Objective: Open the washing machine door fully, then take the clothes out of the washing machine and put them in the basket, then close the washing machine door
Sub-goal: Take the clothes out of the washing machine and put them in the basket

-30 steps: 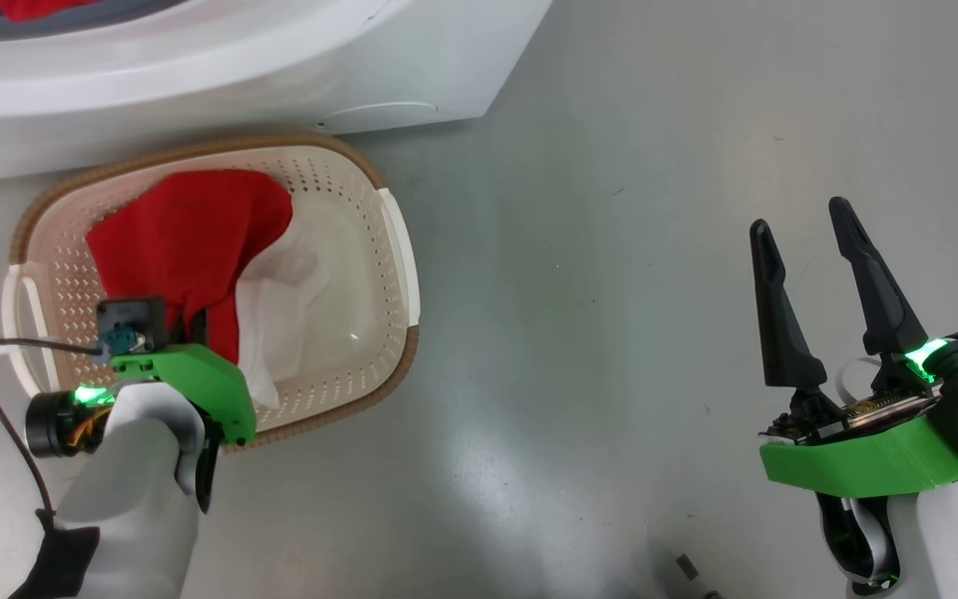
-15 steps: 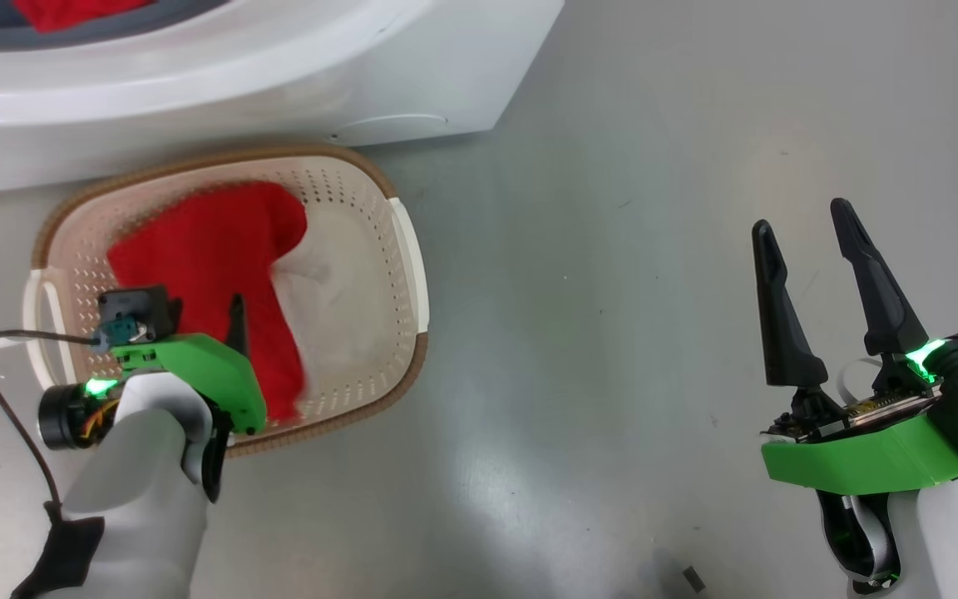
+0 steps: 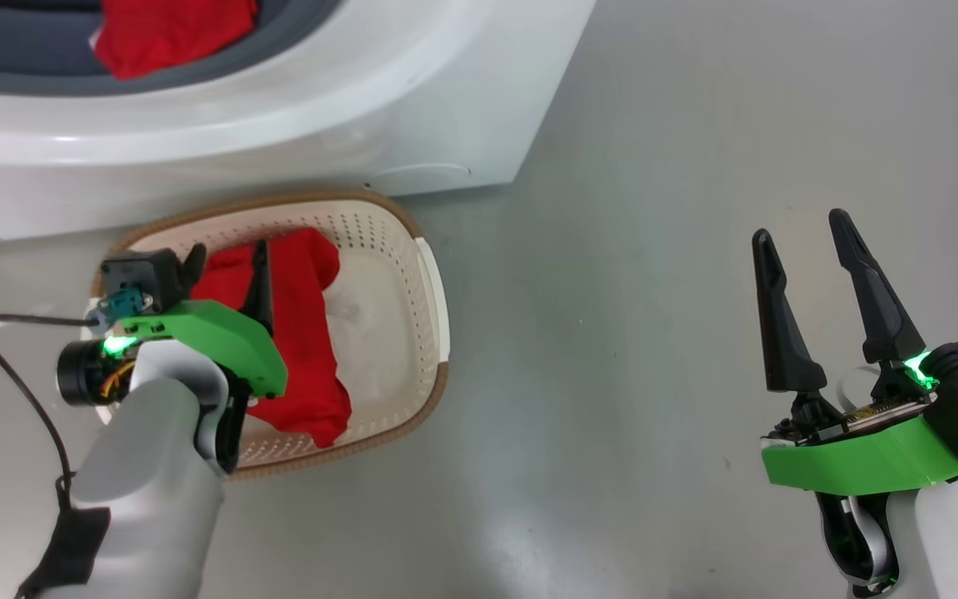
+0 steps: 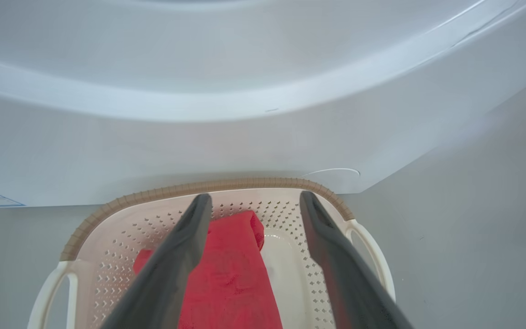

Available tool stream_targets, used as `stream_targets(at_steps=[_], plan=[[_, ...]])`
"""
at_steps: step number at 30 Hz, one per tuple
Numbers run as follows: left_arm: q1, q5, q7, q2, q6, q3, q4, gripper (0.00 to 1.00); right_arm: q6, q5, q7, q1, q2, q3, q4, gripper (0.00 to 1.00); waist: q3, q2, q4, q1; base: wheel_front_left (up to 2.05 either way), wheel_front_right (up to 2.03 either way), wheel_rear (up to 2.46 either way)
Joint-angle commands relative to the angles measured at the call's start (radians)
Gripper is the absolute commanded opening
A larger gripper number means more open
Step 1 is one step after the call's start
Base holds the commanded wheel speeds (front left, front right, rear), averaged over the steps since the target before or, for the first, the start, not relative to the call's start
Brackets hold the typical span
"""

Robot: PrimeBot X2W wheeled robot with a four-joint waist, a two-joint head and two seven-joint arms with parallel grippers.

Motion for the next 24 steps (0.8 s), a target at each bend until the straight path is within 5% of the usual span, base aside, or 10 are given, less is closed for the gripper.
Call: stream_targets(at_steps=[1,24], plan=[[0.052,0.006,-0.012,0.042,0.008,0.035,-0.071,1.00,0.006,0.005,-0.006,0.014,-0.008,0.019,-0.017,1.00,-0.040,0.0000,0.017,0.0000,0.00,0.00,0.00],[0.368,0.107,-0.012,0.028,0.040,0.126,-0.630,1.00,0.006,-0.015,-0.006,0.098,-0.008,-0.007,0.016,1.00,-0.253,0.0000,0.053,0.0000,0.00,0.00,0.00]])
